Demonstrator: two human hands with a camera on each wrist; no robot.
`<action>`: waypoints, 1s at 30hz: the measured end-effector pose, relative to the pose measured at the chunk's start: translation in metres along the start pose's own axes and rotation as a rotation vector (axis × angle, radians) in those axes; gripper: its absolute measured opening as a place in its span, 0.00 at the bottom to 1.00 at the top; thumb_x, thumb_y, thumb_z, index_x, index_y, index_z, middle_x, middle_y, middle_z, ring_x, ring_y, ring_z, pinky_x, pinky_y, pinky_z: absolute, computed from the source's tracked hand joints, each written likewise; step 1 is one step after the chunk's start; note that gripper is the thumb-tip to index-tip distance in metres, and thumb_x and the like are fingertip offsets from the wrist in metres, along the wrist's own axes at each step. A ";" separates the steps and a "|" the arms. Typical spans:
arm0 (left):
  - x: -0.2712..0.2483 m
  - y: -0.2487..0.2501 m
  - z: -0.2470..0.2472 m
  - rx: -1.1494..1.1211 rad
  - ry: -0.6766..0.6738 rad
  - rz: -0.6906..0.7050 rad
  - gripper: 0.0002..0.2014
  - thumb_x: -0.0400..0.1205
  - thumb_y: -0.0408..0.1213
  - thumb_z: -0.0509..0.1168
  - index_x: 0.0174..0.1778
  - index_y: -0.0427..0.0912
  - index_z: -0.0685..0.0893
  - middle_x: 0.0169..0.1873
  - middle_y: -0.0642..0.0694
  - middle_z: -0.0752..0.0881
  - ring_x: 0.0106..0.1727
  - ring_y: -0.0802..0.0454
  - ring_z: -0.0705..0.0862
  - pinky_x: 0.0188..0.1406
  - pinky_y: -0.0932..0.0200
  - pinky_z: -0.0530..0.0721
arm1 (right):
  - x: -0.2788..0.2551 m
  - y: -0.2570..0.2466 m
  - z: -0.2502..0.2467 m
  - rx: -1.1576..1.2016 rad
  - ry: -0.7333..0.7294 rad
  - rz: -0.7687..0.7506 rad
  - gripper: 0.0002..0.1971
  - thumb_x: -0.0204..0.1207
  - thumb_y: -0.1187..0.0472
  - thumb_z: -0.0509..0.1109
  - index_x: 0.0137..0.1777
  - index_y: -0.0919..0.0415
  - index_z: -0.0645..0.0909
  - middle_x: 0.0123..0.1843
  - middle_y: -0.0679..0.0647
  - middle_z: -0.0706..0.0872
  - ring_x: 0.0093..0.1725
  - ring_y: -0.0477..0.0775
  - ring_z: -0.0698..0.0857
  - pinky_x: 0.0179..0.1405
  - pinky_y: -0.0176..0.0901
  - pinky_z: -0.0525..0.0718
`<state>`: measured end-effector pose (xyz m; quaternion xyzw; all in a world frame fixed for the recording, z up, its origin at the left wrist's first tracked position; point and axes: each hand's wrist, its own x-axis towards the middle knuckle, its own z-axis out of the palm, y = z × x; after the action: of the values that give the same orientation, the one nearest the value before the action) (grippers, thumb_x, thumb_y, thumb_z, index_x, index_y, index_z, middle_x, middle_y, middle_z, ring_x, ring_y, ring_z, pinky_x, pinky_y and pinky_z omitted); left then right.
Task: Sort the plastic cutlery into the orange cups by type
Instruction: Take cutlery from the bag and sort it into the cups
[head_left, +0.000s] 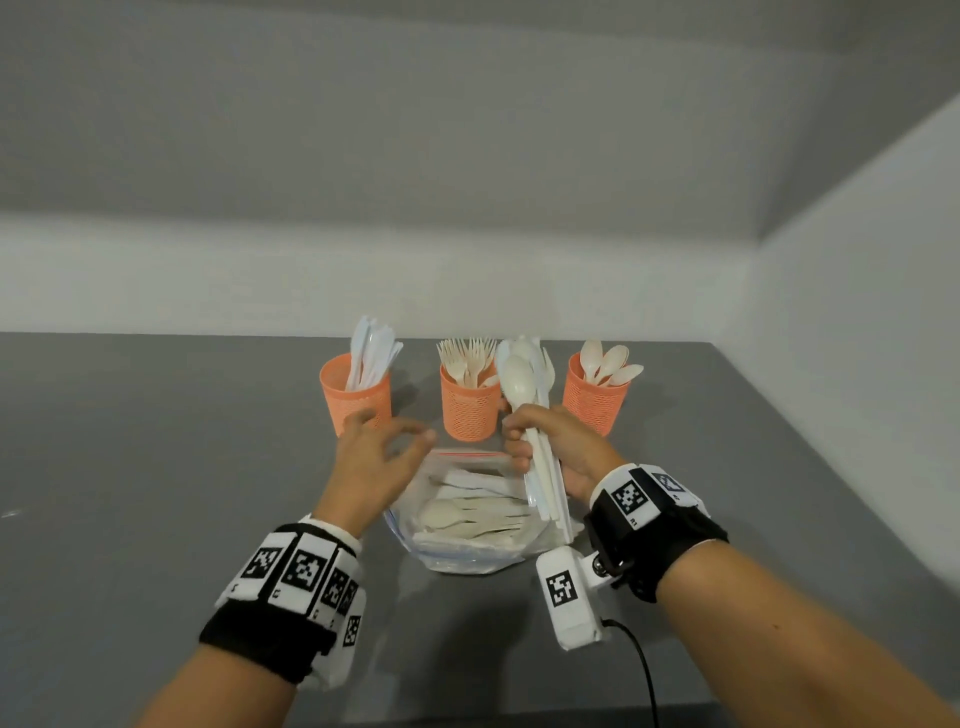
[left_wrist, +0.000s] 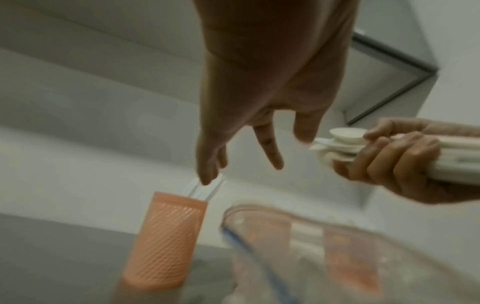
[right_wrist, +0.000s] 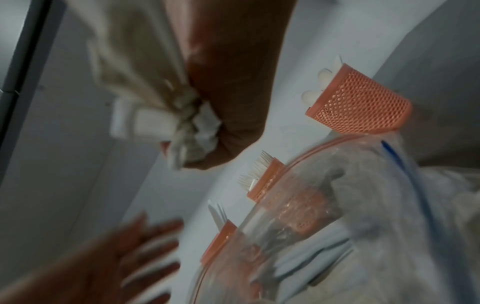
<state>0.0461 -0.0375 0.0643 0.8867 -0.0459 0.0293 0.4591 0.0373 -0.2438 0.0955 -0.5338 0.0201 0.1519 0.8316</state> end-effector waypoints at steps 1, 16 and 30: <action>-0.003 0.014 0.000 -0.103 -0.026 0.032 0.17 0.76 0.54 0.68 0.58 0.54 0.83 0.70 0.47 0.70 0.74 0.50 0.67 0.77 0.47 0.65 | -0.002 0.001 0.004 -0.013 -0.038 0.016 0.07 0.73 0.74 0.61 0.46 0.64 0.76 0.24 0.51 0.73 0.18 0.44 0.71 0.16 0.34 0.71; 0.004 0.047 0.018 -1.129 -0.208 -0.299 0.11 0.74 0.39 0.71 0.48 0.38 0.84 0.45 0.41 0.87 0.42 0.55 0.90 0.37 0.60 0.89 | -0.012 0.022 0.034 -0.373 -0.280 0.224 0.16 0.77 0.44 0.63 0.45 0.58 0.74 0.27 0.52 0.78 0.18 0.45 0.73 0.16 0.31 0.69; 0.009 0.035 0.016 -1.329 -0.165 -0.412 0.08 0.80 0.31 0.64 0.37 0.37 0.84 0.32 0.46 0.89 0.37 0.54 0.88 0.53 0.53 0.84 | -0.015 0.016 0.037 -0.890 -0.046 0.075 0.23 0.84 0.43 0.50 0.54 0.60 0.79 0.35 0.54 0.81 0.18 0.42 0.71 0.15 0.30 0.67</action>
<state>0.0511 -0.0709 0.0843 0.4081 0.0800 -0.1600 0.8952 0.0143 -0.2082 0.1004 -0.8349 -0.0466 0.1876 0.5153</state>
